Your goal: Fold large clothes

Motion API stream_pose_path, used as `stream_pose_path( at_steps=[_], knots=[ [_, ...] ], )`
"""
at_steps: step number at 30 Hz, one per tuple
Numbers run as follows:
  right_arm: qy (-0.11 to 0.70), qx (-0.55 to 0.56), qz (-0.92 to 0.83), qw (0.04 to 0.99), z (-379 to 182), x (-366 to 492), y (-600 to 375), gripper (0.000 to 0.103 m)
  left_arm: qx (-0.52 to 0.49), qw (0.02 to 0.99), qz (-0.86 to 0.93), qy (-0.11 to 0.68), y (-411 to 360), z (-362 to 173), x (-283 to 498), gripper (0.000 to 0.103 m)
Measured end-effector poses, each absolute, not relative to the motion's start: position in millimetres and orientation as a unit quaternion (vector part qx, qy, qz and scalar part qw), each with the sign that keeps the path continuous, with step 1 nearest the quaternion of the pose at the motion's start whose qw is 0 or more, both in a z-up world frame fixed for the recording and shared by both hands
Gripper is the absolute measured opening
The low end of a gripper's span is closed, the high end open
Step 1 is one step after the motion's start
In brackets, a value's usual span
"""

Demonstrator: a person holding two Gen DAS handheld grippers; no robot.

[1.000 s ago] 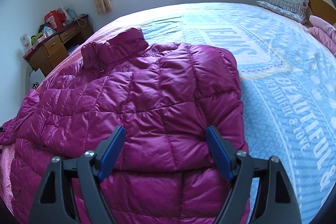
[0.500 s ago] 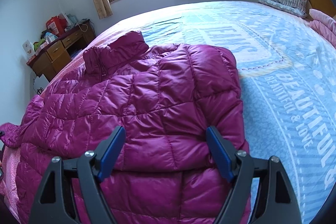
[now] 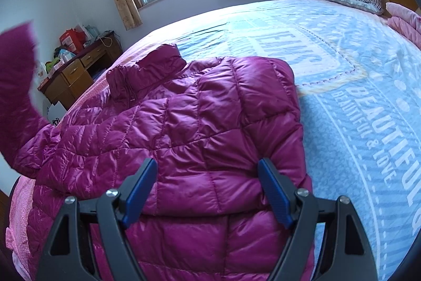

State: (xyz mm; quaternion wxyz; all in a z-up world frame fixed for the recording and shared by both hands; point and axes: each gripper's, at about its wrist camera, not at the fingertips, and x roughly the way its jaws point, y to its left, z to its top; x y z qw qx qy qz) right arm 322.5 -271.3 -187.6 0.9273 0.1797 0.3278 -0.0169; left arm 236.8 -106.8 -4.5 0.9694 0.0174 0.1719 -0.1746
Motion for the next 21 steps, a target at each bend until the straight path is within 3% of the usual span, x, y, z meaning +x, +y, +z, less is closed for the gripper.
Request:
stream_pose_path(
  at_steps=[6,8,9,11,13,21],
  knots=[
    [0.328,0.182,-0.016,0.927,-187.1,321.7,-271.6,0.082,0.113,0.932,-0.202,0.278,-155.3,-75.7,234.8,0.008],
    [0.328,0.183,-0.016,0.927,-187.0,321.4,-271.8,0.082,0.115,0.922,-0.200,0.312,-155.3,-88.3,224.9,0.014],
    [0.328,0.184,-0.015,0.927,-187.0,321.2,-271.9,0.082,0.101,0.917,-0.192,0.335,-146.0,-93.1,228.0,0.021],
    [0.327,0.186,-0.015,0.926,-187.0,320.2,-272.6,0.082,0.071,0.917,-0.168,0.354,-122.9,-95.9,230.1,0.050],
    [0.327,0.188,-0.014,0.926,-186.8,319.7,-272.9,0.082,0.048,0.923,-0.142,0.355,-105.6,-94.6,225.0,0.067],
    [0.330,0.191,-0.012,0.924,-187.2,321.3,-273.9,0.085,0.029,0.933,-0.093,0.346,-65.8,-88.7,220.9,0.069]
  ],
)
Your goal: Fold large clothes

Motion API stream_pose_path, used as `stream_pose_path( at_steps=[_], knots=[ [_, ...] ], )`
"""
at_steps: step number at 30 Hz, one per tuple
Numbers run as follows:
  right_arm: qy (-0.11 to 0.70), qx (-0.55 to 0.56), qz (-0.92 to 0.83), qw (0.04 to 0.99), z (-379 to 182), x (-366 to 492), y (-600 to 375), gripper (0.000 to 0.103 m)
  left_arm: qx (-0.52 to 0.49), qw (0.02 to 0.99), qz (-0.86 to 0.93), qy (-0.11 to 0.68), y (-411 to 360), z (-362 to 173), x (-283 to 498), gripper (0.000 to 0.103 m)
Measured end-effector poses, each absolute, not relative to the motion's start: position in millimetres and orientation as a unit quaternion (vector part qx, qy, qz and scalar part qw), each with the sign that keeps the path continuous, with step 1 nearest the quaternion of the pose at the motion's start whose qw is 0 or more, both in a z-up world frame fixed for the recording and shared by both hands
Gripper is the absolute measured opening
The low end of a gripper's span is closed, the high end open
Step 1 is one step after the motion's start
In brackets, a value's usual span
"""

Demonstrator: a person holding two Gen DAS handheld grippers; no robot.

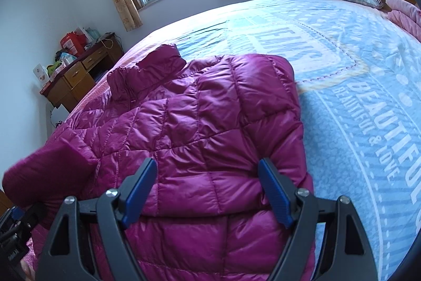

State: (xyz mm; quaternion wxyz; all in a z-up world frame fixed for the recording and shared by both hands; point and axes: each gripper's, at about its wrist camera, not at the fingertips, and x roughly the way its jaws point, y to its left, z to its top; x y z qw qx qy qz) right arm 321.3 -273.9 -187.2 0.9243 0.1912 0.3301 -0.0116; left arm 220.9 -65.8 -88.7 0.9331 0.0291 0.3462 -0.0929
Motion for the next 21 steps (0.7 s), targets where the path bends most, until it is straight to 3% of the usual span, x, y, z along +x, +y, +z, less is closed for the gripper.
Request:
stream_pose_path(
  at_steps=[6,14,21],
  knots=[
    [0.341,0.201,0.001,0.918,-181.8,320.1,-271.1,0.090,0.051,0.934,-0.091,0.342,-70.8,-91.3,212.0,0.069],
    [0.330,0.356,0.148,0.862,-165.3,303.4,-253.1,0.102,0.080,0.936,-0.085,0.332,-83.4,-92.2,207.8,0.070],
    [0.389,0.391,0.188,0.813,-171.5,335.0,-216.3,0.103,0.119,0.937,-0.070,0.320,-97.2,-95.8,202.0,0.070]
  ],
)
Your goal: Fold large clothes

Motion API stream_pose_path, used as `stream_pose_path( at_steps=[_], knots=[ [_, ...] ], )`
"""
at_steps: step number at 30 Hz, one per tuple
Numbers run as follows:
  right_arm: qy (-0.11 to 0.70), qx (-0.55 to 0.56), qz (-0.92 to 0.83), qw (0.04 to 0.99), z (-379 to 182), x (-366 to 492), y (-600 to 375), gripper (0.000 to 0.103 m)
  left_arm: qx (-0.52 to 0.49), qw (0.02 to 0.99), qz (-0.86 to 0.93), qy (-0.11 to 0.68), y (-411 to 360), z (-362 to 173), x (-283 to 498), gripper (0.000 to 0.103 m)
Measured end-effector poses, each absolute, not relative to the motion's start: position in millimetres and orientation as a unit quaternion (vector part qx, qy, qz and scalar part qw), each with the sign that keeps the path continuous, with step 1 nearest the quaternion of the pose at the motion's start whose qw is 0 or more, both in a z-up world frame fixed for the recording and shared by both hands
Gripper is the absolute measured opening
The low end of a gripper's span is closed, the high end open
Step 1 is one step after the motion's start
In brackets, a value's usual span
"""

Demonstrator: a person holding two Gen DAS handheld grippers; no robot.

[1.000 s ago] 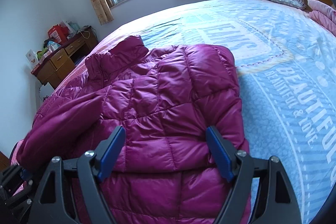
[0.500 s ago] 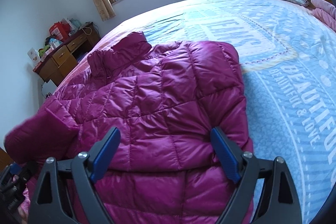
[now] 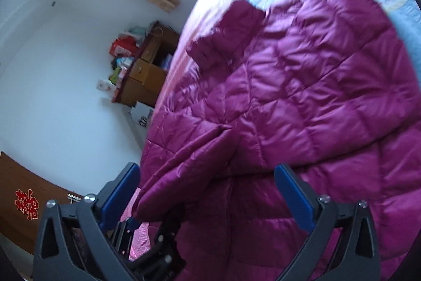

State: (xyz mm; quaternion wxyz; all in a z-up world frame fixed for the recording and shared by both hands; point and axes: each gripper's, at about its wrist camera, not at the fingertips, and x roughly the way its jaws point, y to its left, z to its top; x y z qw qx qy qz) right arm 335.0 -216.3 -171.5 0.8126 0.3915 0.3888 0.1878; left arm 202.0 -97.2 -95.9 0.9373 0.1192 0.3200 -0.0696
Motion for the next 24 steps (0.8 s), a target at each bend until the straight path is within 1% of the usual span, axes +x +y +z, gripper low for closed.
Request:
stream_pose_path(
  at_steps=[4,5,6,7,8,9,10,11,12,15,20,22,23,24],
  knots=[
    [0.413,0.380,0.188,0.806,-176.1,348.0,-202.0,0.103,0.143,0.937,-0.063,0.313,-103.7,-99.1,199.2,0.070],
    [0.421,0.373,0.186,0.806,-176.5,351.4,-198.0,0.100,0.146,0.936,-0.064,0.313,-104.5,-99.8,198.9,0.070],
    [0.429,0.362,0.182,0.807,-176.8,354.8,-194.0,0.085,0.148,0.936,-0.064,0.314,-105.0,-100.6,199.0,0.070],
    [0.439,0.346,0.177,0.810,-177.3,358.3,-189.5,0.074,0.150,0.935,-0.064,0.315,-105.5,-101.5,199.3,0.070],
    [0.443,0.337,0.179,0.811,-178.0,360.2,-186.5,0.054,0.152,0.934,-0.063,0.316,-105.7,-102.2,199.5,0.070],
    [0.444,0.328,0.180,0.814,-178.4,361.0,-184.3,0.043,0.153,0.934,-0.064,0.316,-105.5,-102.5,199.4,0.070],
    [0.443,0.321,0.176,0.818,-179.7,361.4,-187.1,0.040,0.153,0.934,-0.067,0.316,-105.0,-103.0,199.4,0.070],
    [0.439,0.313,0.172,0.825,-178.5,361.2,-186.7,0.034,0.151,0.934,-0.069,0.317,-104.6,-103.6,199.7,0.070],
    [0.431,0.305,0.170,0.832,-175.2,359.6,-186.7,0.029,0.149,0.933,-0.073,0.318,-104.1,-104.1,199.9,0.070],
    [0.409,0.288,0.161,0.851,-162.4,355.5,-193.0,0.023,0.144,0.933,-0.085,0.318,-101.0,-101.9,196.1,0.070],
    [0.361,0.224,0.145,0.894,-129.9,354.5,-207.2,0.023,0.110,0.945,-0.103,0.292,-74.9,-91.3,184.5,0.070],
    [0.354,0.174,0.127,0.910,-128.3,358.7,-208.0,0.028,0.077,0.948,-0.093,0.295,-58.8,-88.7,190.1,0.070],
    [0.350,0.150,0.113,0.918,-129.7,361.2,-208.0,0.036,0.059,0.948,-0.079,0.301,-49.2,-88.0,197.1,0.070],
    [0.346,0.125,0.093,0.925,-131.8,362.8,-209.8,0.066,0.053,0.948,-0.069,0.307,-44.1,-88.0,201.6,0.070]
  ],
)
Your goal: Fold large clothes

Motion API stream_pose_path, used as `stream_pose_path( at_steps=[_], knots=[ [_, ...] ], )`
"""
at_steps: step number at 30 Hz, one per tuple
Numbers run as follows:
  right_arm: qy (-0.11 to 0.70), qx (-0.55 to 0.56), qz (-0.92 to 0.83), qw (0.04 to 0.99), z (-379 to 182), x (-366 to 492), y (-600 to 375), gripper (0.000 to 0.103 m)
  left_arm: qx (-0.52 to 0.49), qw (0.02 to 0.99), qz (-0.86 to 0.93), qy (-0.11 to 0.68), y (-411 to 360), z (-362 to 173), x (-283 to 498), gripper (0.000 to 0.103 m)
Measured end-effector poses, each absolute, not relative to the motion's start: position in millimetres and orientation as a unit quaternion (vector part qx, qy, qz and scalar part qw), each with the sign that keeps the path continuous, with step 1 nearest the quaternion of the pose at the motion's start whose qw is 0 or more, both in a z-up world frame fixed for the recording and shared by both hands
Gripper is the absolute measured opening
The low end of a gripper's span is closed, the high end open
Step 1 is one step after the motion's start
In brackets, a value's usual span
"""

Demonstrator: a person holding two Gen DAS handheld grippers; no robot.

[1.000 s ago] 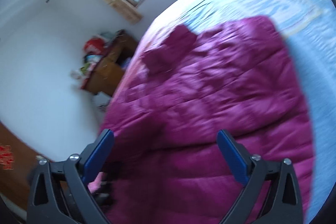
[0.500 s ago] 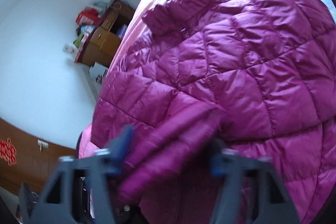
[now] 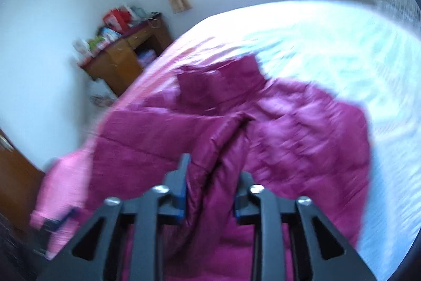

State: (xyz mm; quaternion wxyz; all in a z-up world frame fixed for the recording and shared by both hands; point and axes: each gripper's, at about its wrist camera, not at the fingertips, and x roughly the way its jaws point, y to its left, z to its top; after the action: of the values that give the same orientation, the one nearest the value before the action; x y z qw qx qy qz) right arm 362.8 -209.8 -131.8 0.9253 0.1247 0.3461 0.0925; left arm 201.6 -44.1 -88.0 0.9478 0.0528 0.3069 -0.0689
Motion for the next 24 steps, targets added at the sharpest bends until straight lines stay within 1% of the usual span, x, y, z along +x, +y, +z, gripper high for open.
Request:
stream_pose_path(
  at_steps=[2,4,6,7,8,12,15,18,20,24],
  knots=[
    [0.343,0.066,0.009,0.937,-138.7,363.6,-212.8,0.103,0.048,0.945,-0.045,0.320,-34.4,-87.5,214.7,0.070],
    [0.317,0.046,-0.054,0.946,-138.9,352.6,-220.1,0.101,0.050,0.947,-0.021,0.316,-25.2,-84.6,227.3,0.070],
    [0.290,0.057,-0.051,0.954,-133.4,335.4,-222.6,0.086,0.051,0.948,0.001,0.313,-20.6,-81.4,240.6,0.070],
    [0.288,0.070,-0.015,0.955,-130.9,328.1,-218.0,0.068,0.051,0.948,0.011,0.313,-20.7,-80.0,246.6,0.070],
    [0.294,0.073,0.007,0.953,-130.6,326.4,-213.5,0.054,0.050,0.948,0.028,0.314,-19.2,-79.2,257.2,0.070],
    [0.340,0.062,0.092,0.934,-143.7,331.0,-181.0,0.035,0.057,0.939,0.063,0.334,-13.0,-88.0,287.1,0.070],
    [0.371,0.026,0.091,0.924,-168.4,338.5,-166.4,0.034,0.063,0.931,0.081,0.351,-7.9,-105.1,299.8,0.070],
    [0.391,0.050,0.089,0.915,-191.2,347.2,-173.8,0.034,0.043,0.927,0.076,0.364,4.9,-120.5,303.7,0.070],
    [0.391,0.061,0.095,0.913,-194.8,347.7,-179.1,0.034,0.031,0.928,0.074,0.364,8.7,-126.7,304.8,0.070],
    [0.391,0.052,0.091,0.915,-194.2,344.5,-174.1,0.034,0.055,0.924,0.088,0.367,-0.9,-132.2,307.0,0.074]
  ],
)
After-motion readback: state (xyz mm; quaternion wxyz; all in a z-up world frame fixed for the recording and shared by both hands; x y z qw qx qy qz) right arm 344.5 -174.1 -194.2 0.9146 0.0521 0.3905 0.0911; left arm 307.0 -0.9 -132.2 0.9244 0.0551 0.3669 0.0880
